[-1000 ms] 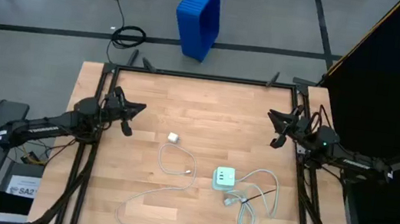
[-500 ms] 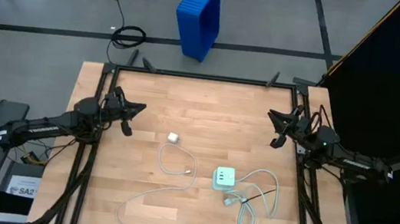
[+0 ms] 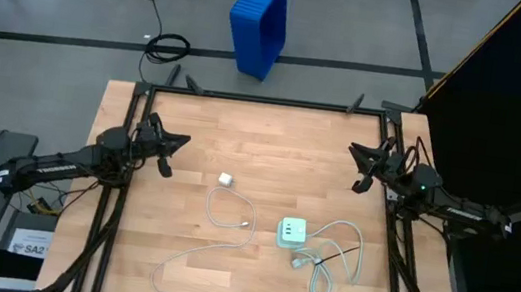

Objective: Insert USB
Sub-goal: Insert the white charger cable into the white charger adapter

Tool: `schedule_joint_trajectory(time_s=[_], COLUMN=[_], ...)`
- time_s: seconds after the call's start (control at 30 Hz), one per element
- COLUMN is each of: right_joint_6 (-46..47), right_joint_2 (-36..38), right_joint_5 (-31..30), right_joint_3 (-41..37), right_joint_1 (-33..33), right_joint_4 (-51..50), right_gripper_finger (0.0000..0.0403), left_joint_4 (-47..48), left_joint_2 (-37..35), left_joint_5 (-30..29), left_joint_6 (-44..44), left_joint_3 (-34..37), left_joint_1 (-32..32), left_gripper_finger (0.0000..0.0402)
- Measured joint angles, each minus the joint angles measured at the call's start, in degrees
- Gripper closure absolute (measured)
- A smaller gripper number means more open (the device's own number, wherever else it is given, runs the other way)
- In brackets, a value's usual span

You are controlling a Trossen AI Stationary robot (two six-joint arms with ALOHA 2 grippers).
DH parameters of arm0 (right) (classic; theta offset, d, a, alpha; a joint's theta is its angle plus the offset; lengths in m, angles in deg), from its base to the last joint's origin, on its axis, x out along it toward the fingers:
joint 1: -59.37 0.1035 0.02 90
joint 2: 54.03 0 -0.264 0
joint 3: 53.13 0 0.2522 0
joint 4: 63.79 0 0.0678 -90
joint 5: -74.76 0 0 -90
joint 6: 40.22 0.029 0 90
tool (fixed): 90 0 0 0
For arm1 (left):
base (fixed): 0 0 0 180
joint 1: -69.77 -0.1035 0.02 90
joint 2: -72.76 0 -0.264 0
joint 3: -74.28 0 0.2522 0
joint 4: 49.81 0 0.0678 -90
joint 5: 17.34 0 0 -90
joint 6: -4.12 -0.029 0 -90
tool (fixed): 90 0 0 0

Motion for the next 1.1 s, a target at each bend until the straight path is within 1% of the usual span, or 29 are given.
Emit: schedule_joint_trajectory(time_s=[0.53, 0.93, 1.1], right_joint_6=[0.0, 0.0, 0.0], right_joint_2=[0.0, 0.0, 0.0], right_joint_5=[0.0, 0.0, 0.0], right_joint_3=[0.0, 0.0, 0.0], right_joint_1=[0.0, 0.0, 0.0], right_joint_4=[0.0, 0.0, 0.0], right_gripper_finger=[0.0378, 0.0363, 0.0365], left_joint_4=[0.0, 0.0, 0.0], left_joint_2=[0.0, 0.0, 0.0], left_joint_5=[0.0, 0.0, 0.0], left_joint_6=[0.0, 0.0, 0.0], left_joint_3=[0.0, 0.0, 0.0], left_joint_1=[0.0, 0.0, 0.0], left_gripper_finger=[0.0401, 0.0401, 0.0401])
